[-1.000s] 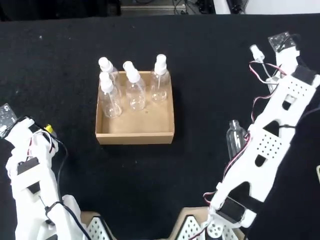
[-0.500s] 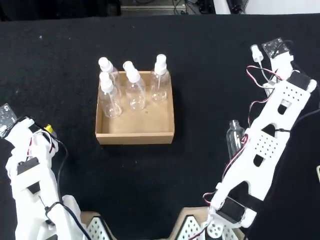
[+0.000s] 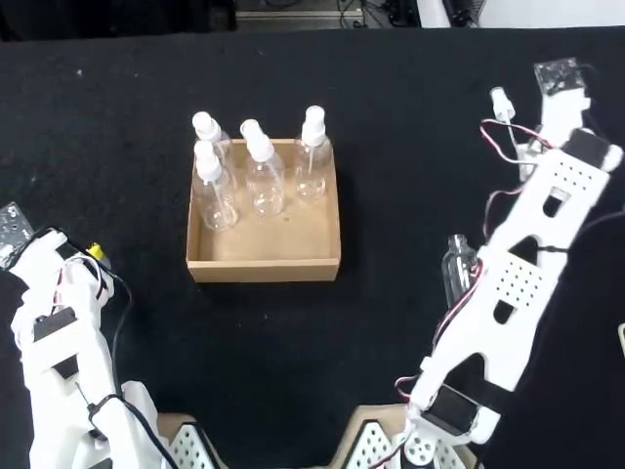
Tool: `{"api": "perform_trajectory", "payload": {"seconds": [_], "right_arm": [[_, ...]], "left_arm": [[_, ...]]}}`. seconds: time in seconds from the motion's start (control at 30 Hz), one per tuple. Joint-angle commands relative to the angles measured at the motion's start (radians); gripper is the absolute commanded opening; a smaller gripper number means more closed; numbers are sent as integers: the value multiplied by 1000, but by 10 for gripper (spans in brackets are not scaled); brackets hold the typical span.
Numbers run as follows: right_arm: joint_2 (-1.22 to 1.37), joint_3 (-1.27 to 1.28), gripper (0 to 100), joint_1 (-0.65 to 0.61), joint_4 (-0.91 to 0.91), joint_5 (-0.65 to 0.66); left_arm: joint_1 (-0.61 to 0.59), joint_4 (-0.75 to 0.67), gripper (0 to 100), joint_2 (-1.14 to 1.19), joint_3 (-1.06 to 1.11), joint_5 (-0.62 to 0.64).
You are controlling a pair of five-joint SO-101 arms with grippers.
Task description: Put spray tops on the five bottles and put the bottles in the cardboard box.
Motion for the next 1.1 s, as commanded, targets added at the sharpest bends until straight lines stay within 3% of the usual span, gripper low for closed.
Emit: {"api": "perform_trajectory", "payload": {"seconds": [0.0, 0.23, 0.57, 0.7, 0.87, 1.07], "right_arm": [[-102, 25, 289, -60, -95, -12], [-102, 220, 289, -118, -338, -198], [-102, 473, 250, -153, -643, -218], [-102, 507, 17, -164, -647, -218], [-113, 489, 8, -157, -563, -218], [-122, 357, 9, -169, -310, -232]], "left_arm": [[4, -21, 202, -29, -15, -8], [4, -21, 202, -29, -15, -8], [8, -21, 202, -29, -13, -8], [8, -21, 202, -29, -13, -8], [5, -21, 202, -29, -13, -8], [8, -21, 202, -29, -13, -8]]}}
